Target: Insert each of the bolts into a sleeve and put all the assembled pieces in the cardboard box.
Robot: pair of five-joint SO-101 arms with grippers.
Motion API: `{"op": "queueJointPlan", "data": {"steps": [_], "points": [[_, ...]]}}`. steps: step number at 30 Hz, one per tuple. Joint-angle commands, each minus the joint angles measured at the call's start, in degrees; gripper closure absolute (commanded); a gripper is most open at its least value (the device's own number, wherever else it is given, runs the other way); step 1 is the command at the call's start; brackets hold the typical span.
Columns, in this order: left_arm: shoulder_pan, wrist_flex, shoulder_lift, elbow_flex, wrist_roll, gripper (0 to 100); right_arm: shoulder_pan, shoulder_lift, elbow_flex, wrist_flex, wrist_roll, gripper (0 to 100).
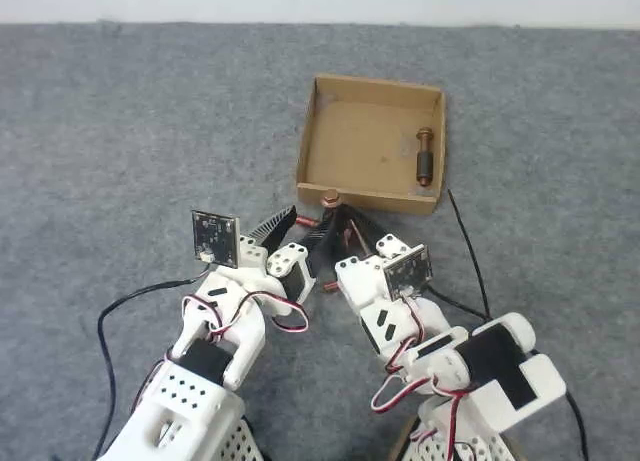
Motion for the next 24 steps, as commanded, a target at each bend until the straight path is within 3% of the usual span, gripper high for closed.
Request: {"op": "queueJointPlan", "data": {"steps": [1,11,16,22,24], "points": [[0.18,0.09,-1.49,-0.57,0.44,79,1.01,-3.03,-1.76,-0.13,-0.62,99.2],[-0.18,0.00,-1.58,-0.57,0.26,79,3.74,-2.68,-2.90,0.31,-0.70,99.2],[-3.78,-1.93,-1.58,-0.66,0.26,80,5.58,-2.59,-3.60,0.31,-0.79,99.2],[-6.59,-3.16,-1.58,-0.66,0.26,99,7.16,-2.59,-3.60,-0.04,-0.79,99.2],[-8.44,-3.16,-1.58,-0.66,0.26,98,8.75,-2.68,-3.60,-0.04,-0.62,99.2]]}}
